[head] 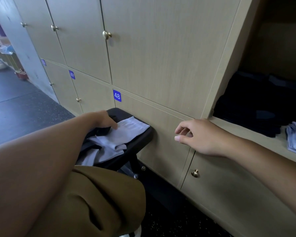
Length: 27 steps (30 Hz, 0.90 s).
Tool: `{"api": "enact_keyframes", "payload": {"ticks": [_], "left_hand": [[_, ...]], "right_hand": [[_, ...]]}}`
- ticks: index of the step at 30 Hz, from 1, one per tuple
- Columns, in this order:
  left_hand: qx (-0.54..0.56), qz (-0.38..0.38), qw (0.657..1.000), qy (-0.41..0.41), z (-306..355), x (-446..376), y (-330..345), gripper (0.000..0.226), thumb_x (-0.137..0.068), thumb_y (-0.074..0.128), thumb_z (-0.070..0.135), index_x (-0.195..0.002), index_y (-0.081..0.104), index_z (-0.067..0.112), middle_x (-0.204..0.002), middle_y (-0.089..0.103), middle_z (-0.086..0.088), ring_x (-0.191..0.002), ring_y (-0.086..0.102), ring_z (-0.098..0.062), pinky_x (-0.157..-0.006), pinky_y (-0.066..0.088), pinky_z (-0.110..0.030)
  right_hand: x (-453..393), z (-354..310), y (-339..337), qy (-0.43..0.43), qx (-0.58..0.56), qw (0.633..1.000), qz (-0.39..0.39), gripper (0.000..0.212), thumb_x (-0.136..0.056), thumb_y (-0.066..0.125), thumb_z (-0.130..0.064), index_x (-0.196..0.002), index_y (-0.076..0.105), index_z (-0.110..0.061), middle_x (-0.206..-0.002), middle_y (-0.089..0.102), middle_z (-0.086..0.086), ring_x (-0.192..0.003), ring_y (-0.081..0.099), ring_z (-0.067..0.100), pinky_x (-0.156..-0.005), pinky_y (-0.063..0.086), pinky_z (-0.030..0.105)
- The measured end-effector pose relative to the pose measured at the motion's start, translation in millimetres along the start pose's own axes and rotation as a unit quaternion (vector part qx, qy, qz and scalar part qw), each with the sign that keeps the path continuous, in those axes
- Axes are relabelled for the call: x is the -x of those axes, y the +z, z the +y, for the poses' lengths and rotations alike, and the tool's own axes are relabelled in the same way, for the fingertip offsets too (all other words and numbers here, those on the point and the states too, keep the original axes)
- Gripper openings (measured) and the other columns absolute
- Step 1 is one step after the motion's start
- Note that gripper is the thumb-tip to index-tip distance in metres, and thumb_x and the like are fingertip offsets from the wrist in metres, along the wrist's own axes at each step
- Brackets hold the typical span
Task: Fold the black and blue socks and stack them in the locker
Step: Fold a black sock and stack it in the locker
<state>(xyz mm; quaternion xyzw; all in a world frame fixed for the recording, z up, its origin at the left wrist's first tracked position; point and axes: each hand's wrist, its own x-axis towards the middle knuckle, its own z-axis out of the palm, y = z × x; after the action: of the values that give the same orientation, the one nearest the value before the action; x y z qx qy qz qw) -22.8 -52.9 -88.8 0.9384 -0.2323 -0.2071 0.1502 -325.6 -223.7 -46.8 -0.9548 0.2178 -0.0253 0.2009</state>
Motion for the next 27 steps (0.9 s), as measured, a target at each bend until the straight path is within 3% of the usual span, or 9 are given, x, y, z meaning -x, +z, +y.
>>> {"api": "enact_keyframes", "payload": {"ticks": [6,12,17,22,24,27], "left_hand": [[-0.058,0.034,0.998,-0.005,-9,-5,-6,0.041,-0.076,0.077,0.016,-0.113,0.066,0.003,-0.102,0.068,-0.015,-0.092,0.066,-0.033,-0.074,0.054,-0.034],[-0.073,0.056,0.995,-0.026,-19,-4,-11,0.069,-0.067,0.093,0.032,-0.128,0.065,0.012,-0.116,0.069,-0.01,-0.101,0.064,-0.03,-0.087,0.057,-0.037],[-0.064,0.058,0.996,-0.039,-22,0,-15,0.051,-0.068,0.091,0.033,-0.107,0.063,0.017,-0.097,0.066,-0.008,-0.09,0.064,-0.028,-0.076,0.055,-0.034],[-0.032,0.088,0.995,-0.026,-25,4,-18,0.027,-0.073,0.084,0.016,-0.089,0.063,0.019,-0.089,0.064,-0.007,-0.088,0.063,-0.03,-0.07,0.052,-0.032],[-0.027,0.103,0.994,-0.015,-23,6,-19,0.026,-0.073,0.083,0.012,-0.088,0.063,0.019,-0.085,0.061,-0.004,-0.086,0.061,-0.029,-0.068,0.049,-0.032],[-0.023,0.15,0.988,-0.002,-16,7,-23,0.034,-0.072,0.083,0.011,-0.1,0.064,0.016,-0.096,0.063,-0.008,-0.088,0.06,-0.031,-0.067,0.047,-0.033]], "right_hand": [[0,0,1,-0.003,0.002,1.0,-0.011,0.018,-0.096,0.062,-0.045,-0.107,0.066,-0.031,-0.097,0.066,-0.017,-0.086,0.062,0.001,-0.083,0.053,0.029],[-1,-1,2,-0.005,0.006,1.0,-0.02,0.019,-0.096,0.062,-0.044,-0.108,0.066,-0.03,-0.097,0.066,-0.017,-0.085,0.061,0.001,-0.082,0.051,0.028],[-1,-1,3,-0.007,0.006,1.0,-0.019,0.019,-0.096,0.063,-0.045,-0.108,0.066,-0.031,-0.096,0.065,-0.017,-0.084,0.06,0.0,-0.077,0.048,0.025],[0,0,2,-0.008,0.007,1.0,-0.018,0.019,-0.096,0.062,-0.045,-0.109,0.066,-0.031,-0.095,0.065,-0.017,-0.085,0.06,0.0,-0.079,0.048,0.025],[1,0,1,-0.007,0.004,1.0,-0.017,0.02,-0.096,0.062,-0.045,-0.109,0.066,-0.031,-0.095,0.065,-0.017,-0.085,0.06,0.0,-0.078,0.048,0.024],[1,0,0,-0.006,0.001,1.0,-0.017,0.02,-0.096,0.062,-0.044,-0.11,0.066,-0.03,-0.095,0.065,-0.016,-0.084,0.06,0.0,-0.075,0.048,0.023]]}}
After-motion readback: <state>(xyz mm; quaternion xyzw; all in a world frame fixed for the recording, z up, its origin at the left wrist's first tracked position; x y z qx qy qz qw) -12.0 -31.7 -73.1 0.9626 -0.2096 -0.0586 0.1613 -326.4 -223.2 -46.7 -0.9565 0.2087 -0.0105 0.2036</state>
